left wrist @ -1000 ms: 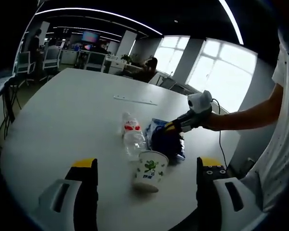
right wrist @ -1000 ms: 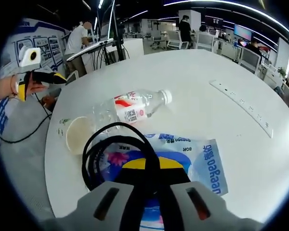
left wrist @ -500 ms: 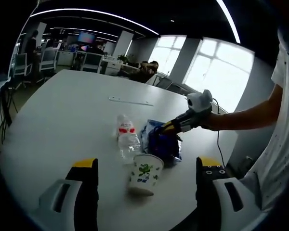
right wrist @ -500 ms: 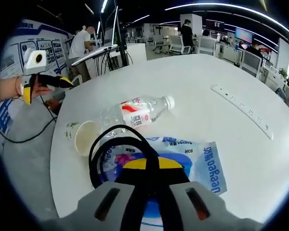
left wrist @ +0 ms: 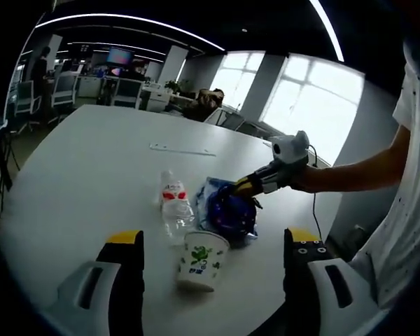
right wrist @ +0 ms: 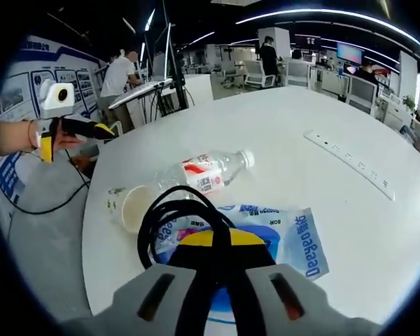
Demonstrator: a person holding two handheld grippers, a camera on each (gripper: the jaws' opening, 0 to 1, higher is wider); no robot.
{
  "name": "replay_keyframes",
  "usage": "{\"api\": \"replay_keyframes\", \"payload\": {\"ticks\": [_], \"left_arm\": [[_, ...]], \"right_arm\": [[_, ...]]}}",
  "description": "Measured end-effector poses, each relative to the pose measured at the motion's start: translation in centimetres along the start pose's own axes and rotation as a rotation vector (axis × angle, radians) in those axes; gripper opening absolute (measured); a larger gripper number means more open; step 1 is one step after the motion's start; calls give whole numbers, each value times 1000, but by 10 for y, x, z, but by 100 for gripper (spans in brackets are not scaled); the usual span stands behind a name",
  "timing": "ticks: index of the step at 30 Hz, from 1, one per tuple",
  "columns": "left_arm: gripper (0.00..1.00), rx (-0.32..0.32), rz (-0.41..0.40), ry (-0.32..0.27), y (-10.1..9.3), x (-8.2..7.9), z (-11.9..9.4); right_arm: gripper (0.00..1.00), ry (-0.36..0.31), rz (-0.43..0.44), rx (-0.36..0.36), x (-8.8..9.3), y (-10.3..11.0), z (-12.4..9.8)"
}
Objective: Arrange the tabletop items into an orderly group along one side of the table until the central work area is clear of visible clutter.
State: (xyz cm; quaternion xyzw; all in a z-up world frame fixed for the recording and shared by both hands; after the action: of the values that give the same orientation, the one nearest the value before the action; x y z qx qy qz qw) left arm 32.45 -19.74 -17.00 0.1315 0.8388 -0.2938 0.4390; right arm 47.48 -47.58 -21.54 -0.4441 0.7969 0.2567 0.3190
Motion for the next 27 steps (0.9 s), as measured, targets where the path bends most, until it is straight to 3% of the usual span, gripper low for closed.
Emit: {"api": "replay_keyframes", "payload": {"ticks": [27], "left_arm": [[80, 94, 89, 11, -34, -30, 50]], "right_arm": [[0, -117, -14, -14, -12, 8, -37]]}}
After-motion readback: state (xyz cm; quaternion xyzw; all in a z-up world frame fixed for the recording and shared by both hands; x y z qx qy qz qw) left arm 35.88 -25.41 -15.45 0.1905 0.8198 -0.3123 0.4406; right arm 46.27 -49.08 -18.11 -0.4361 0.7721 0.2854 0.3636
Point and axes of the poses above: the point that each gripper's makers call its tool centre point, and the gripper's own axes: z roughly forward along the fingers, y roughly to its left, x roughly out of its underside, the point moved 10 cm from there along -z, roughly backward along the fingers, and after that the axes turned 3 degrees about y, right-handed, at the moved point
